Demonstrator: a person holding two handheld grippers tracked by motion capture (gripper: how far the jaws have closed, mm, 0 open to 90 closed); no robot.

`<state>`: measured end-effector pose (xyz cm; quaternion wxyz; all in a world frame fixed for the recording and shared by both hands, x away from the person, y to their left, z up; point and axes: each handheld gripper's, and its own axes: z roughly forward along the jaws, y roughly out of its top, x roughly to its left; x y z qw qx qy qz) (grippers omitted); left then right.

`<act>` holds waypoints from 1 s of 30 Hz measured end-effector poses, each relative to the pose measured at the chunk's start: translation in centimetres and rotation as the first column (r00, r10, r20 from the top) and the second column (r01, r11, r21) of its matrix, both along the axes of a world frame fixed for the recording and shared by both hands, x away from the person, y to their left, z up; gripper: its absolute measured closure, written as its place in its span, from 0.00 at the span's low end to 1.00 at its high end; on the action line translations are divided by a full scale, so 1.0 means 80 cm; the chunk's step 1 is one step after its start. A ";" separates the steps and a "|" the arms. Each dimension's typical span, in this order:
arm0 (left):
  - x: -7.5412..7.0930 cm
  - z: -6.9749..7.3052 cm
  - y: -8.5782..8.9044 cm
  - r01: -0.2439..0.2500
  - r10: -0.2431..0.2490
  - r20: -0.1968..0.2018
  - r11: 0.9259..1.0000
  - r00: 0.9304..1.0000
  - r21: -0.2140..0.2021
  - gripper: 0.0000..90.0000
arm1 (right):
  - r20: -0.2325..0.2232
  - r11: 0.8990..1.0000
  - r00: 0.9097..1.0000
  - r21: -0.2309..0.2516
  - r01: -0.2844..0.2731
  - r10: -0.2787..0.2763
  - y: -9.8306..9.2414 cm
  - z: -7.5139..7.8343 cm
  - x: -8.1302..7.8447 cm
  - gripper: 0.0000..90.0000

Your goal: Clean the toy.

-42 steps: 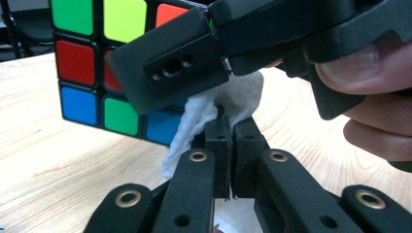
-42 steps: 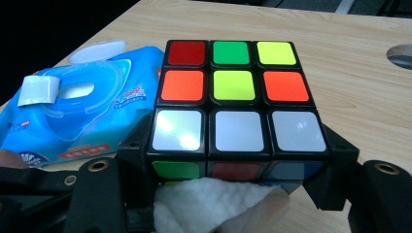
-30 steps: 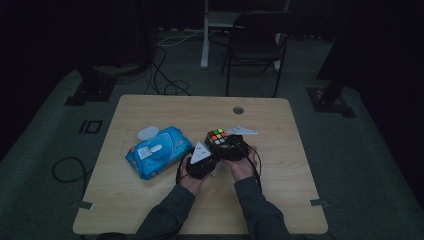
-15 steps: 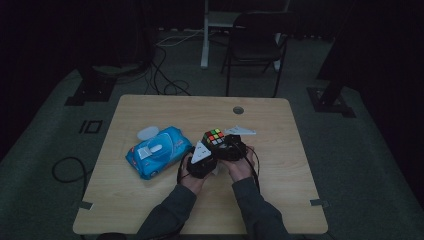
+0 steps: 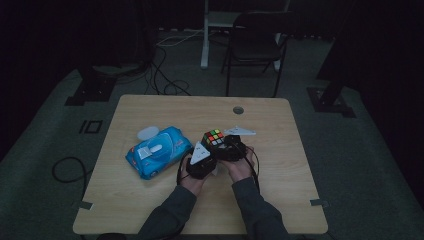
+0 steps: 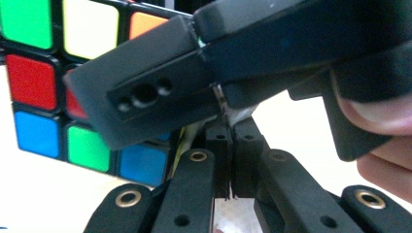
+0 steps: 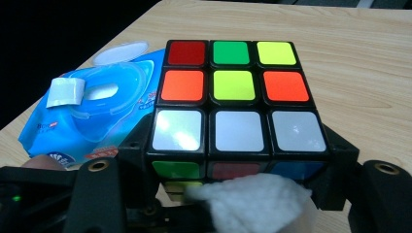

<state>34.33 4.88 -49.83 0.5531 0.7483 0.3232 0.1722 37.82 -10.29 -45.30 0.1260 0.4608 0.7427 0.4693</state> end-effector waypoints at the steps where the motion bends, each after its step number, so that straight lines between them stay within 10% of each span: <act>1: -0.001 0.000 0.001 -0.001 0.001 0.001 1.000 1.000 -0.002 0.98 | -0.003 1.000 1.000 0.002 0.006 -0.006 -0.001 0.000 0.001 0.38; 30: -0.004 0.005 0.004 -0.006 0.006 0.014 0.999 1.000 -0.041 0.98 | 0.002 1.000 1.000 0.004 0.009 -0.009 0.000 -0.001 -0.002 0.39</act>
